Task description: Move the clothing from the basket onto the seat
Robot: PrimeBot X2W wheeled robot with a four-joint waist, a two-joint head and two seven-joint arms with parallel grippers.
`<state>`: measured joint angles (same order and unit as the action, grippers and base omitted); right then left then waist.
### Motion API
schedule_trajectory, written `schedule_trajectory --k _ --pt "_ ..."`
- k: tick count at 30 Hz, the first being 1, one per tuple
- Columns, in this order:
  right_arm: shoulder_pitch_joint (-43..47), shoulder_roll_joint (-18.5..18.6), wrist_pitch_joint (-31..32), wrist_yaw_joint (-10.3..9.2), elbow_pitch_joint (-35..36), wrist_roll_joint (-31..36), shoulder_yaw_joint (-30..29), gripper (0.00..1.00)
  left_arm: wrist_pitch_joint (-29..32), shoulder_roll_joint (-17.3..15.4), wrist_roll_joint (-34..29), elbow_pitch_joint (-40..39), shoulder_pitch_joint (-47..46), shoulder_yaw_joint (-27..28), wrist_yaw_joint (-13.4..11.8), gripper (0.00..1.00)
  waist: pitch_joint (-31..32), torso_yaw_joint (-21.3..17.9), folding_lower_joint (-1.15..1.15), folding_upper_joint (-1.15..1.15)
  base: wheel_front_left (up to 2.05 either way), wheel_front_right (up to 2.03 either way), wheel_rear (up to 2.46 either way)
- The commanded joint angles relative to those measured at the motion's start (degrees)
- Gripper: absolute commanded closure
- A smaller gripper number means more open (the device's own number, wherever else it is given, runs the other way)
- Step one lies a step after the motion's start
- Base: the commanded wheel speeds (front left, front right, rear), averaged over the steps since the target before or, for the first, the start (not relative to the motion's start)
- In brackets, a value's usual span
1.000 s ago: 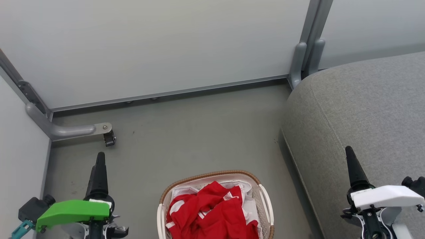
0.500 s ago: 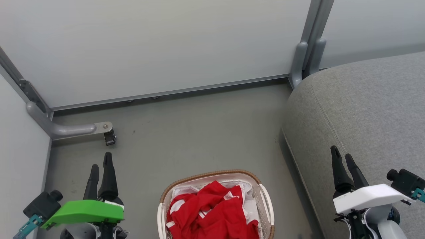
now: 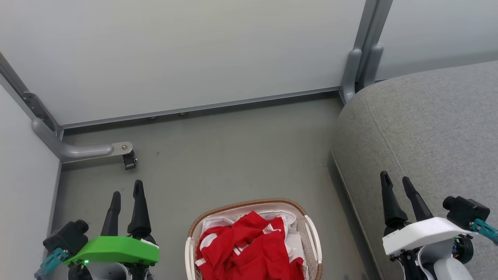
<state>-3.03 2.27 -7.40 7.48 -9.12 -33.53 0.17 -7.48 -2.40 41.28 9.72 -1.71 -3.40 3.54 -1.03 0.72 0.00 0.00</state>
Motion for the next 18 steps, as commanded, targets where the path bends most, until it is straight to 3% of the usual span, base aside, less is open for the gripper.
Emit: schedule_trajectory --k 1,18 --pt "0.1 0.4 -0.6 0.01 0.8 1.8 0.1 0.0 -0.6 -0.4 -2.1 -0.4 0.5 -0.1 -0.2 0.0 0.0 0.0 0.0 0.0 0.0 0.0 0.0" --pt "0.7 0.5 -3.1 0.01 0.3 12.3 1.5 0.0 -3.0 -0.5 -11.8 1.1 1.2 -2.1 -1.0 0.0 -0.2 0.3 0.0 0.0 0.0 0.0 0.0"
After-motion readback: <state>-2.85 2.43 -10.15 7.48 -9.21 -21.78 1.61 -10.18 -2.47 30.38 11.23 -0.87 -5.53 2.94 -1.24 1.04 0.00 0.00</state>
